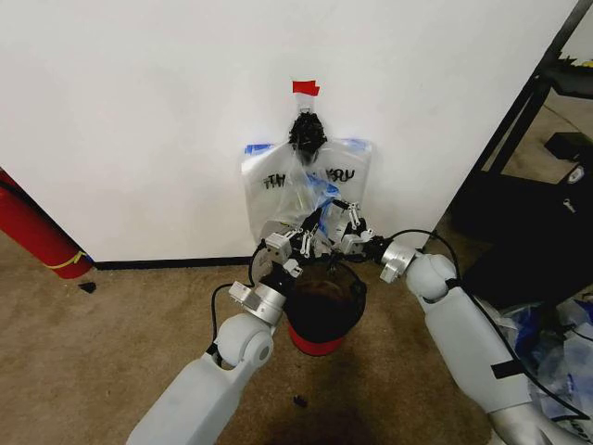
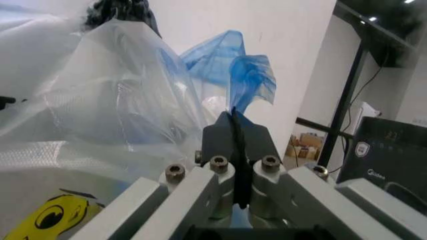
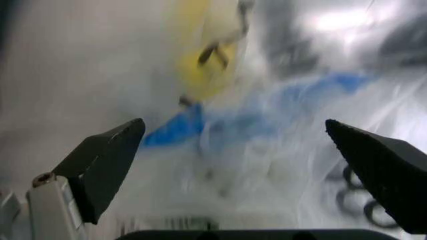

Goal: Pick up the garbage bag from the wall and place it over the trash bin.

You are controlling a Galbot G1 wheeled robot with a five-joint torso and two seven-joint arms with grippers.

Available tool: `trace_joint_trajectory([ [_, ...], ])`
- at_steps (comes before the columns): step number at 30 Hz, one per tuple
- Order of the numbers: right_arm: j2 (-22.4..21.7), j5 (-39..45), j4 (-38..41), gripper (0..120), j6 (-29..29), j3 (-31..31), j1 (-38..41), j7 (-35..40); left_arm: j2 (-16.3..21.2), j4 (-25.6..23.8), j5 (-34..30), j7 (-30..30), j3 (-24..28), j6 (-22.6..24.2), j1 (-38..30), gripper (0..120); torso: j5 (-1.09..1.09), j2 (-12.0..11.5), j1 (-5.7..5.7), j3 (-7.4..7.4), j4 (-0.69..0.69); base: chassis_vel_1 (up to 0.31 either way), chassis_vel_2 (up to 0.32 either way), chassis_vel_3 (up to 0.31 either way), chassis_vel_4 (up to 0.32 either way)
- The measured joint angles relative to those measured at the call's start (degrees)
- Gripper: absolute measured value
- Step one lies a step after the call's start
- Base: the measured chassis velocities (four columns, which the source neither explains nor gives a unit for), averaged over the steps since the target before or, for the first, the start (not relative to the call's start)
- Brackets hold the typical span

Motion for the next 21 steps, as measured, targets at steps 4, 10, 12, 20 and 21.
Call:
trace_joint_trajectory([
  [4,0.15,-3.98,-0.37,93,-1.76,1.24,-0.32,2.29,-0.03,-0.24,0.20,-0.01,0.00,0.00,0.24,0,0.00,0.00,0.00,0.00,0.00,0.000,0.000,0.000,0.000],
  [10,0.10,-5.97,0.19,73,-4.31,1.64,-1.11,7.50,0.08,-0.51,0.44,-0.03,-0.16,0.00,0.74,0,0.00,0.00,0.00,0.00,0.00,0.000,0.000,0.000,0.000],
  [12,-0.02,-5.97,0.75,65,-5.55,1.62,-1.63,10.14,0.15,-0.68,0.52,-0.04,-0.23,0.00,0.97,0,-0.02,0.00,0.00,0.00,0.01,0.000,0.000,0.000,0.000],
  [20,-0.89,2.42,1.73,36,-12.44,0.37,-3.73,19.10,0.70,-1.49,0.61,-0.04,-0.73,0.00,1.71,0,0.00,0.00,0.00,0.00,0.00,0.000,0.000,0.000,0.000],
  [21,-0.97,3.52,1.74,33,-12.84,0.25,-3.86,19.34,0.73,-1.54,0.62,-0.04,-0.75,0.00,1.76,0,-0.01,0.00,0.00,0.00,0.00,0.000,0.000,0.000,0.000],
])
